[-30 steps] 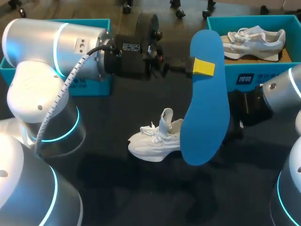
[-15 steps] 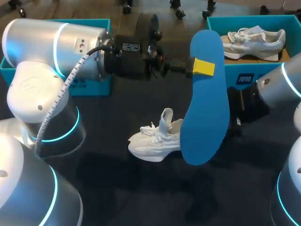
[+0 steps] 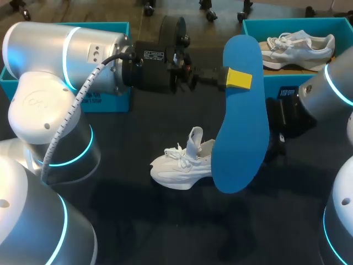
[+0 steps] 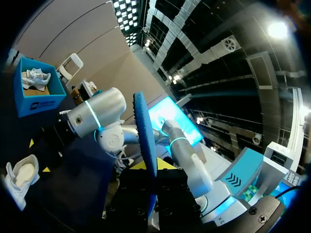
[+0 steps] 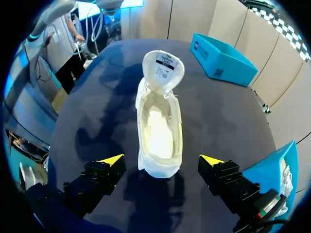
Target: Take the shoe out of the shoebox, open the shoe tongue, remove and reinsert the insole, then place the shoe into the shoebox
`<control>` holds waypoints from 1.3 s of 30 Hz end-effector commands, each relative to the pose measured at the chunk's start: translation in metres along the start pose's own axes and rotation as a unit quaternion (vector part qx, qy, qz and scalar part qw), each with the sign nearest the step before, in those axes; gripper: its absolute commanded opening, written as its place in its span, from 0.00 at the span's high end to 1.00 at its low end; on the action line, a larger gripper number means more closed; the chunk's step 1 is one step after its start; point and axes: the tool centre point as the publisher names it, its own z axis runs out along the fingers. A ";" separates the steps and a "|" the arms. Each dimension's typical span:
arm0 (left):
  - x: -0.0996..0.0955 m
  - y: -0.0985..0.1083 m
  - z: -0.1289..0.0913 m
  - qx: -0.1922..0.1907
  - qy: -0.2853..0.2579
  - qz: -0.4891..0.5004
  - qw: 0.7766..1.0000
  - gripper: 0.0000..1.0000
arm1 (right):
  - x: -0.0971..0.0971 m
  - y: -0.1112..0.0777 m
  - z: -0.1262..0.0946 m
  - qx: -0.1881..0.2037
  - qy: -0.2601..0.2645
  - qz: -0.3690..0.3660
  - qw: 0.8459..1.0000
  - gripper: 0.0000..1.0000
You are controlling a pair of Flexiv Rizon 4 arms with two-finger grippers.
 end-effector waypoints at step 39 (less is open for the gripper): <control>0.000 0.001 0.000 0.000 0.000 0.000 1.000 1.00 | -0.002 0.023 0.020 0.217 0.048 0.016 0.975 0.00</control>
